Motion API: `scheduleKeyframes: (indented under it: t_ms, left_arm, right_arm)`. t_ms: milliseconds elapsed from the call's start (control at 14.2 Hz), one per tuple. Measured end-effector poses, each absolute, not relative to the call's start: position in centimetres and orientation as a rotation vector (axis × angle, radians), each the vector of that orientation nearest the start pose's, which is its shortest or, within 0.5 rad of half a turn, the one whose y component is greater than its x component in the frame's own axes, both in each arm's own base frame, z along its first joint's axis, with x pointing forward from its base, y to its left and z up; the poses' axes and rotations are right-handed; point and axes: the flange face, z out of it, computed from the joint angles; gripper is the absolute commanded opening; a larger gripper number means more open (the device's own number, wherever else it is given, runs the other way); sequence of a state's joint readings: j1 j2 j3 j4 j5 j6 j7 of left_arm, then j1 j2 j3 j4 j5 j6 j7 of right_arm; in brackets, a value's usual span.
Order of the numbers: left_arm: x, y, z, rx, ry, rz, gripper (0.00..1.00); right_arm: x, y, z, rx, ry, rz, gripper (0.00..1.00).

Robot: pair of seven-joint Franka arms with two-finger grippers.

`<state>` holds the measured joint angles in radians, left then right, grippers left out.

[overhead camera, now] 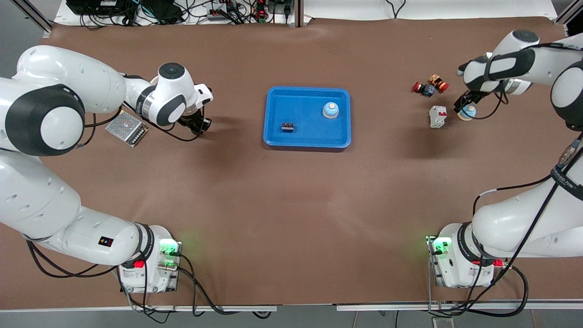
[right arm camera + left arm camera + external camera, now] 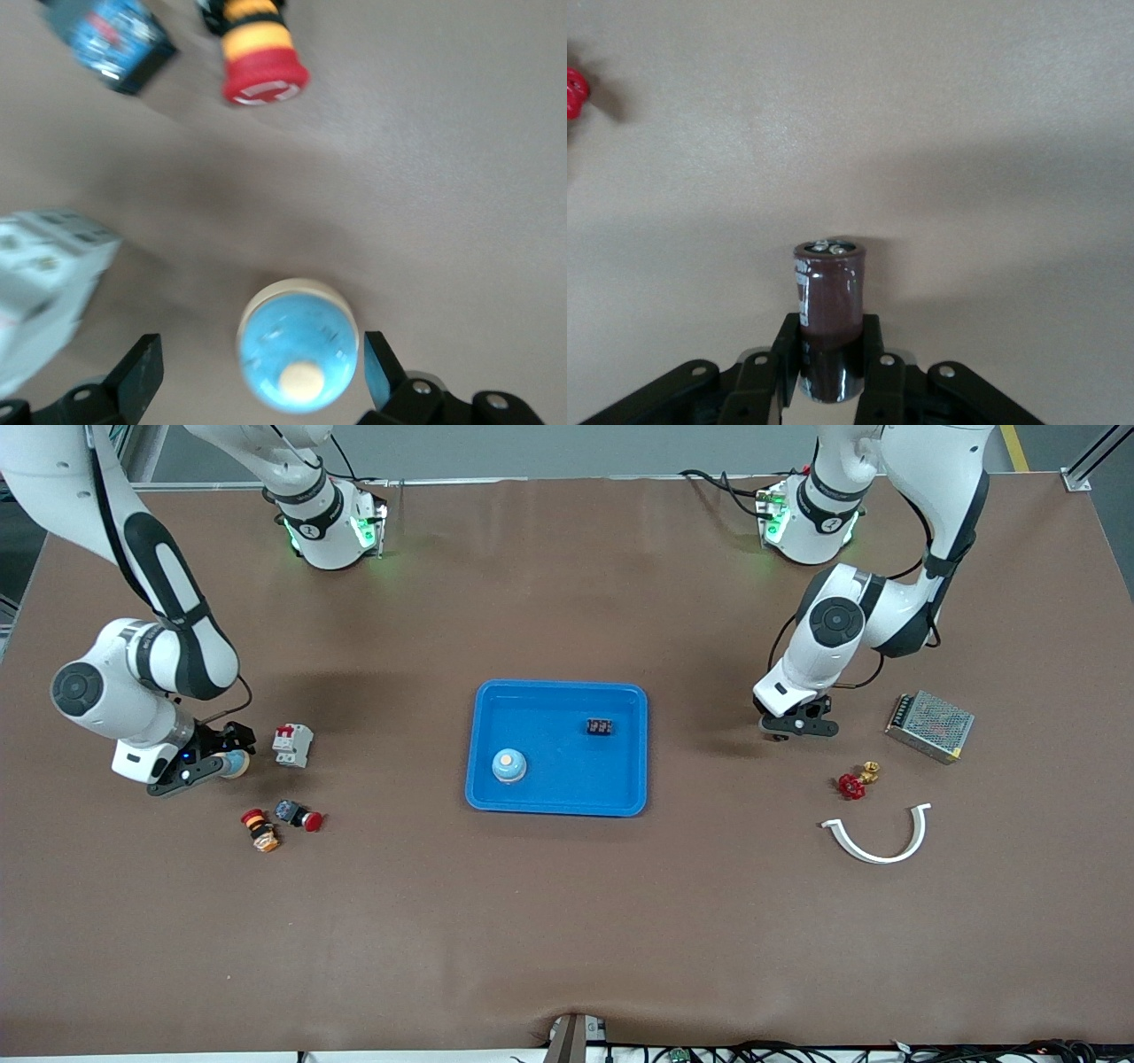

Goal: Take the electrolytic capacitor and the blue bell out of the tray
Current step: 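Release the bell with the right gripper while the left gripper carries the capacitor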

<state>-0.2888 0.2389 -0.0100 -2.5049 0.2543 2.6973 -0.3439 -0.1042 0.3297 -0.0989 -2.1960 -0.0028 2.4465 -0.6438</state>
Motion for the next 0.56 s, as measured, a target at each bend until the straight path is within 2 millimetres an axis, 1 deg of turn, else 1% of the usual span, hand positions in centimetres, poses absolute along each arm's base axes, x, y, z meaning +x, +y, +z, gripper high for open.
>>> scheduleKeyframes:
  t_ms: [141, 282, 353, 424, 494, 565]
  left_arm:
    - [43.8, -14.4, 18.6, -3.017, 0.284, 0.021, 0.00]
    - [43.8, -14.4, 18.4, -3.016, 0.285, 0.027, 0.00]
    - [43.7, -14.4, 18.3, -3.016, 0.286, 0.030, 0.00]
    - [43.7, -14.4, 18.2, -3.016, 0.286, 0.033, 0.00]
    - [43.6, -14.5, 18.1, -3.015, 0.287, 0.038, 0.00]
    - [43.6, -14.5, 17.9, -3.015, 0.288, 0.042, 0.25]
  right_arm:
    - [55.4, -9.9, 28.3, -3.029, -0.651, 0.238, 1.00]
    - [57.2, -8.0, 34.0, -3.022, -0.597, 0.310, 1.00]
    - [57.9, -6.7, 36.2, -3.029, -0.557, 0.335, 1.00]
    - [58.5, -5.1, 37.8, -3.040, -0.509, 0.359, 1.00]
    - [58.9, -3.3, 38.9, -3.056, -0.456, 0.375, 1.00]
    - [59.3, -1.4, 39.8, -3.073, -0.407, 0.373, 1.00]
